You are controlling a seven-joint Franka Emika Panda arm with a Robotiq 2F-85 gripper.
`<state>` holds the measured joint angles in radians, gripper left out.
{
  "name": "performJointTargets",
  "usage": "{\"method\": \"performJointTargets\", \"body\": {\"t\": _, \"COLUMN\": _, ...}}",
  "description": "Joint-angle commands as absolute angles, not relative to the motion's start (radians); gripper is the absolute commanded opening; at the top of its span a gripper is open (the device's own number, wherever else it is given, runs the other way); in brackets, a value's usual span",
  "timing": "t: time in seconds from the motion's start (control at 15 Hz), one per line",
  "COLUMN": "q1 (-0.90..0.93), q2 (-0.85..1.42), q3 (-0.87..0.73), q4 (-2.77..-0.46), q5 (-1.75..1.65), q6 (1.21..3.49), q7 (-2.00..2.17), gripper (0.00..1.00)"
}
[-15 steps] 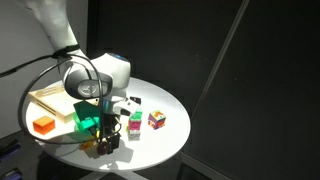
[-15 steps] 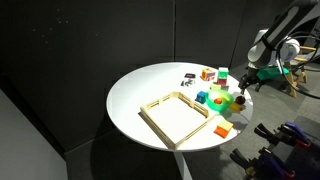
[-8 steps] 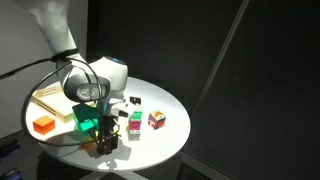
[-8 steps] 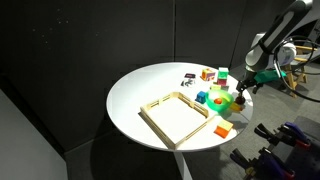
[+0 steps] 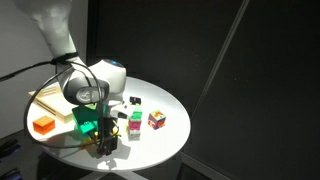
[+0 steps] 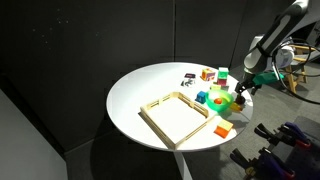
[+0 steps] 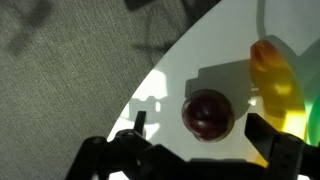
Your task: Put the plum plush toy on the tray
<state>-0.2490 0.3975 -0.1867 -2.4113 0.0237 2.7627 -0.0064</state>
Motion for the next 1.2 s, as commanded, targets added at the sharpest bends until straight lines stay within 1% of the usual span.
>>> {"method": "performJointTargets", "body": {"t": 0.0, "q1": -0.265, "q2": 0.421, "q3": -0.177, "q4": -2.391, "q5": 0.042, "q6": 2.779, "q7": -0.036, "gripper": 1.00}}
{"method": "performJointTargets", "body": {"t": 1.13, "q1": -0.268, "q2": 0.500, "q3": -0.185, "q4": -2.328, "q5": 0.035, "q6": 2.777, "q7": -0.024, "gripper": 1.00}}
